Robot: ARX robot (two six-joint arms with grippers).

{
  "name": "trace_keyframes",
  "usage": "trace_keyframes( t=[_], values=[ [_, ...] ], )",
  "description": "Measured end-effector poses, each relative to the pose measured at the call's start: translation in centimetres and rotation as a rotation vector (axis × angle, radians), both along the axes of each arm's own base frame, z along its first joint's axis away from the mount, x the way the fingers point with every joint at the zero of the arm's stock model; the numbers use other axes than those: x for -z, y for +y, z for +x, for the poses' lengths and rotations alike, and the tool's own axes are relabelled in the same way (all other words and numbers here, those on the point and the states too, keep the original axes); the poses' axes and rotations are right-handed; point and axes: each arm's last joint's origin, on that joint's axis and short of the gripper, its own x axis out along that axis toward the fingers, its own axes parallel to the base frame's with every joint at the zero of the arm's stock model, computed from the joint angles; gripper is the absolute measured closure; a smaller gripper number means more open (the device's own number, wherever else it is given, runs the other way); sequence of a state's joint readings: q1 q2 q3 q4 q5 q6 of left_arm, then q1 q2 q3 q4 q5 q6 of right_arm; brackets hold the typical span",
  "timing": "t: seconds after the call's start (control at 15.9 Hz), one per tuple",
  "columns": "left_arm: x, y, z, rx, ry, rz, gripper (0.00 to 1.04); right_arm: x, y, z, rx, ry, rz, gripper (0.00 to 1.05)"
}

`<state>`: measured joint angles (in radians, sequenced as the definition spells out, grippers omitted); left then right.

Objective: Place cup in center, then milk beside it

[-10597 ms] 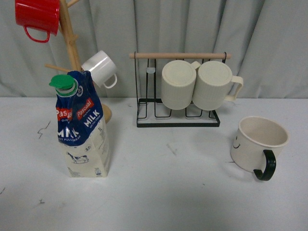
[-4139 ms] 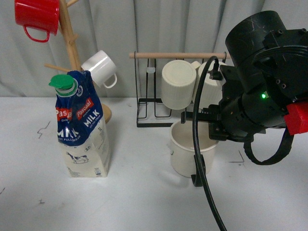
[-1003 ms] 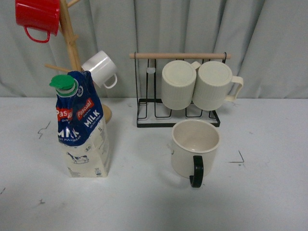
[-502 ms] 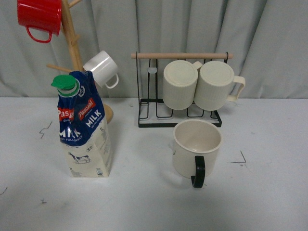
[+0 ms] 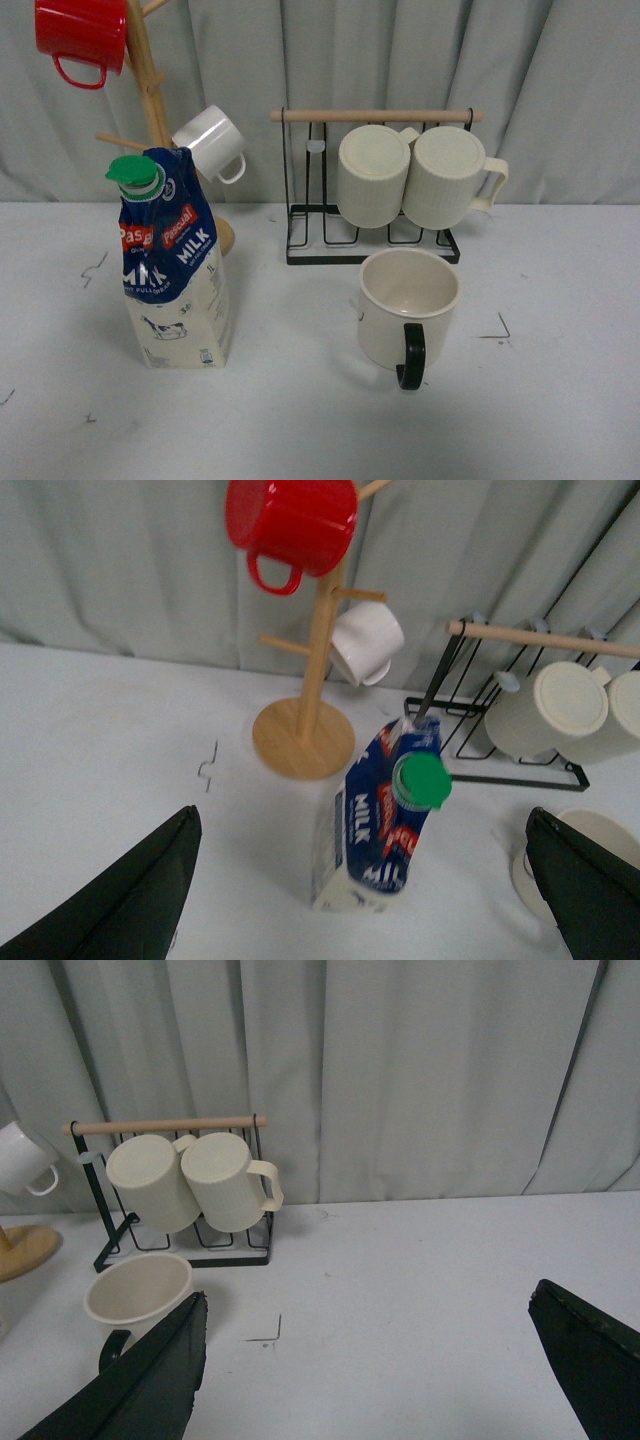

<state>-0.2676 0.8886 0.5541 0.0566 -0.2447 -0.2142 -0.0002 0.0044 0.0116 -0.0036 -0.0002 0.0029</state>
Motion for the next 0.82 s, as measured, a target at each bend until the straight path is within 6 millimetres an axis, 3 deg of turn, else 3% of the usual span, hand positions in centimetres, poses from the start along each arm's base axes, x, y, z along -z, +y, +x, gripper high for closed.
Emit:
trace_keyframes(
  t=[0.06, 0.19, 0.38, 0.56, 0.69, 0.82],
  values=[
    [-0.4, -0.5, 1.0, 0.007, -0.009, 0.007, 0.07, 0.0, 0.0, 0.0, 0.0, 0.0, 0.0, 0.06],
    [-1.0, -3.1, 4.8, 0.047, 0.006, 0.052, 0.07, 0.0, 0.0, 0.0, 0.0, 0.0, 0.0, 0.06],
    [1.3, -6.1, 8.1, 0.104, 0.115, 0.113, 0.07, 0.0, 0.0, 0.0, 0.0, 0.0, 0.0, 0.06],
    [3.5, -7.0, 9.9, 0.093, 0.181, 0.146, 0.07, 0.0, 0.0, 0.0, 0.0, 0.0, 0.0, 0.06],
    [5.0, -6.3, 11.0, 0.057, 0.241, 0.165, 0.07, 0.0, 0.0, 0.0, 0.0, 0.0, 0.0, 0.06],
    [5.1, -5.5, 11.8, 0.022, 0.252, 0.164, 0.07, 0.0, 0.0, 0.0, 0.0, 0.0, 0.0, 0.06]
  ],
)
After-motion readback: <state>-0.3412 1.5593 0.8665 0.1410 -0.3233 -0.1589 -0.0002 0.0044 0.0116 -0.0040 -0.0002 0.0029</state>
